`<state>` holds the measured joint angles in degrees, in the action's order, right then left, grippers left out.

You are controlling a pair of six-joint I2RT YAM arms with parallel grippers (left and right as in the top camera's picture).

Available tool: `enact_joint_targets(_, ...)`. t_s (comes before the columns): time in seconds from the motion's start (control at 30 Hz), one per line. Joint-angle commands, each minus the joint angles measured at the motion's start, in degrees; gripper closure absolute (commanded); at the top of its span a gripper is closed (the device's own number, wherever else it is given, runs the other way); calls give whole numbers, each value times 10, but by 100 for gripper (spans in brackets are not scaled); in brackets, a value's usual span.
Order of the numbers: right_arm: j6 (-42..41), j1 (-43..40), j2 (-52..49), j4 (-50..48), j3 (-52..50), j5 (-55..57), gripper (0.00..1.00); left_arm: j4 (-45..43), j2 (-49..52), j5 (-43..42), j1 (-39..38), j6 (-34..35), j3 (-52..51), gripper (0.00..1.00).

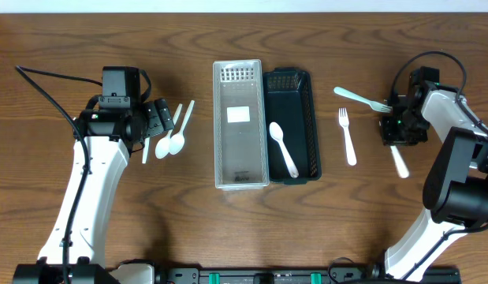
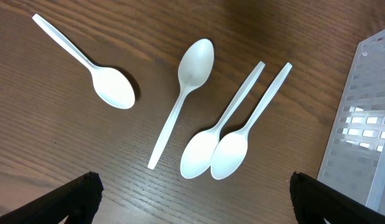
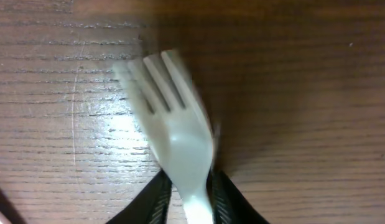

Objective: Pack container
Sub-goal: 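Move the right gripper to the right fork and grasp it, then place the fork into the black tray with the right gripper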

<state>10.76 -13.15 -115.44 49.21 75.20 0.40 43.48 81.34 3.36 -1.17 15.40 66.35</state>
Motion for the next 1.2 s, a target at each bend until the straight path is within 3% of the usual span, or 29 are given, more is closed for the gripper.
enact_joint_targets(0.0, -22, 7, -26, 10, -28, -32, 87, 2, 3, 1, 3, -3, 10, 1)
enact_joint_targets(0.03, -37, 7, -23, 15, -25, -23, 95, 2, 3, 1, 3, -3, 10, 2)
enact_joint_targets(0.1, -60, 7, -15, 32, -15, -19, 98, 2, 3, 1, 3, -3, 10, 2)
enact_joint_targets(0.3, -75, 29, 55, 107, 40, -24, 96, 2, 3, 1, 3, -3, 10, 2)
enact_joint_targets(0.43, -75, 87, 141, 152, 88, -35, 99, 2, 3, 1, 3, -3, 10, 2)
enact_joint_targets(0.63, -129, 210, 239, 98, 113, -101, 99, 2, 3, 1, 3, -3, 10, 2)
enact_joint_targets(0.93, -299, 350, 181, 27, 63, -91, 99, 2, 3, 1, 3, -3, 10, 2)
enact_joint_targets(1.03, -316, 381, 138, -8, 44, -87, 99, 2, 3, 1, 3, -3, 10, 2)
enact_joint_targets(1.17, -314, 402, 103, -30, 45, -88, 81, 2, 3, 1, 3, -3, 10, 2)
